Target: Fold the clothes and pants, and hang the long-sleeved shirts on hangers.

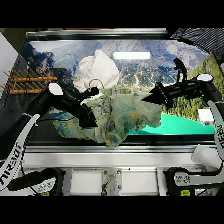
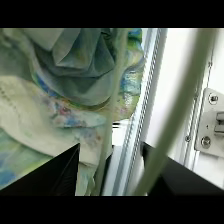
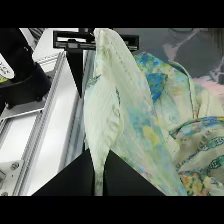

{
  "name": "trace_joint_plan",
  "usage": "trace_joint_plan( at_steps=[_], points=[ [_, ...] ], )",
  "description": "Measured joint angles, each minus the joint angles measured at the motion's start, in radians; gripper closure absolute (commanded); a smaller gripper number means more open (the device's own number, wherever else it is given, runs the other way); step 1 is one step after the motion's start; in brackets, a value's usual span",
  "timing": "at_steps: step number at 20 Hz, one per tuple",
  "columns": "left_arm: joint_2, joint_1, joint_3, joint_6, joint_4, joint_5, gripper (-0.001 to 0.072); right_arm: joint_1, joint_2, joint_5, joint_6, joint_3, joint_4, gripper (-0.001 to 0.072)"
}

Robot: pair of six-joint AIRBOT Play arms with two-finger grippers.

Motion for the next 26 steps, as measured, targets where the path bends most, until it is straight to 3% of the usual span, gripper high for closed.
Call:
trace_joint_plan(
  at_steps=[6,7,8,9,19,26],
  points=[
    [0.000,0.063,0.000,-0.111,-0.037,-0.019,0.0311,0.000,0.000,-0.032,0.026,0.000,0.015,0.0706],
    [0.000,0.066,0.000,-0.119,-0.042,-0.023,0.0243,0.000,0.000,-0.037,0.031,0.000,0.016,0.0706],
    [0.000,0.069,0.000,-0.126,-0.046,-0.024,0.0064,0.000,0.000,-0.040,0.036,0.000,0.016,0.0706],
    [0.000,0.071,0.000,-0.136,-0.051,-0.028,0.0015,0.000,0.000,-0.045,0.039,0.000,0.016,0.0706],
    [0.024,0.243,0.153,-0.438,-0.053,-0.023,0.0036,-0.004,0.003,-0.099,0.062,0.000,0.014,0.0706],
    [0.238,0.367,0.017,-0.684,0.012,0.143,0.0036,-0.045,0.095,-0.174,0.069,0.000,0.016,0.0706]
  ],
)
